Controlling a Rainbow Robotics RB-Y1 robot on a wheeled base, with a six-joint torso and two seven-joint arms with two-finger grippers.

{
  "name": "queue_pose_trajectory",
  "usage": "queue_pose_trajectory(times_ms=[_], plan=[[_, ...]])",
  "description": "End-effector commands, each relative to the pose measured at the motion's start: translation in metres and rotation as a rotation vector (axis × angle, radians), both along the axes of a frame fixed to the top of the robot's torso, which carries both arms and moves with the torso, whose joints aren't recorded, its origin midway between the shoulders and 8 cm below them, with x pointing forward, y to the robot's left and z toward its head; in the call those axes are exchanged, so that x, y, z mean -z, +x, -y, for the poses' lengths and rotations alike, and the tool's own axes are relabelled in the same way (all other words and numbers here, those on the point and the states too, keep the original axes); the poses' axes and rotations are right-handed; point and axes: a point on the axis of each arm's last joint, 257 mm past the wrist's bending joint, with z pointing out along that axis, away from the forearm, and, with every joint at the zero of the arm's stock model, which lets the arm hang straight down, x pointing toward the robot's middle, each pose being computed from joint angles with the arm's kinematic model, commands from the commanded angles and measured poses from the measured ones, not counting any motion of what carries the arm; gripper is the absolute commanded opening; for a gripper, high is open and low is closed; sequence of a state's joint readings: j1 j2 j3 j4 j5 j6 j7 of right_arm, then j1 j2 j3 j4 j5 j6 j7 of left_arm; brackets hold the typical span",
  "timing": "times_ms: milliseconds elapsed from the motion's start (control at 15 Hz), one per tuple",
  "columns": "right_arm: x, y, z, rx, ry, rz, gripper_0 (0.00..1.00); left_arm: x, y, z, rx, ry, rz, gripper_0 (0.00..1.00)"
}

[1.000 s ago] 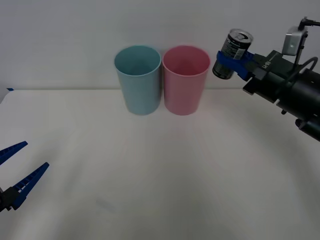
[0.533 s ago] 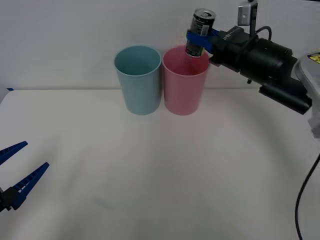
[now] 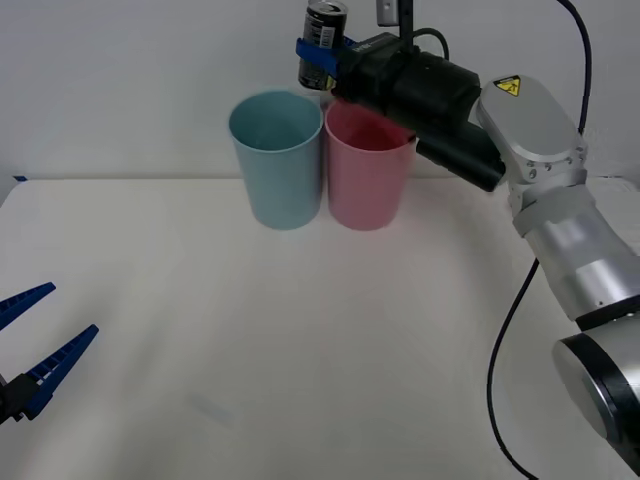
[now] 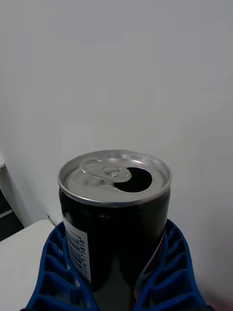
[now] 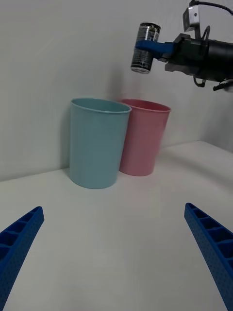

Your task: Grasp the object on the table and drop it into the matching bin: aluminum can to the light blue bin, PET bottle to the pink bin.

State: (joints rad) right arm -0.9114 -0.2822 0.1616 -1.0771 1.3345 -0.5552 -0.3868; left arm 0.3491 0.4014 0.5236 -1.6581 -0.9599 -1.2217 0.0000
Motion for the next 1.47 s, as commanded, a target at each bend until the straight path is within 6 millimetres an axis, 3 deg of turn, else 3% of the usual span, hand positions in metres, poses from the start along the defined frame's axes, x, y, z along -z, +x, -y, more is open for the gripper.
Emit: queue_pose_trajectory(times_ms=[67, 467, 1067, 1200, 1267, 1400, 1467], plan=[[-0.002, 0.002, -0.026, 0.031, 0.006, 0.018, 0.0, 0.0, 0.0, 0.0, 0.0, 0.0, 0.0, 1.0], [0.006, 0.023, -0.054, 0.136, 0.002, 0.007, 0.0, 0.0, 0.0, 0.0, 0.0, 0.0, 0.0, 1.0], [0.009, 0.031, -0.056, 0.214, 0.011, 0.016, 0.01, 0.0, 0.0, 0.0, 0.0, 0.0, 0.0, 1.0], [0.009, 0.031, -0.056, 0.216, 0.012, 0.016, 0.08, 0.0, 0.0, 0.0, 0.0, 0.0, 0.0, 1.0], [0.009, 0.031, -0.056, 0.214, 0.011, 0.016, 0.19, 0.0, 0.0, 0.0, 0.0, 0.0, 0.0, 1.0], [0.009, 0.031, -0.056, 0.215, 0.014, 0.014, 1.0, 0.0, 0.0, 0.0, 0.0, 0.0, 0.0, 1.0], [0.009, 0.031, -0.056, 0.215, 0.014, 0.014, 1.0, 0.0, 0.0, 0.0, 0.0, 0.0, 0.0, 1.0]])
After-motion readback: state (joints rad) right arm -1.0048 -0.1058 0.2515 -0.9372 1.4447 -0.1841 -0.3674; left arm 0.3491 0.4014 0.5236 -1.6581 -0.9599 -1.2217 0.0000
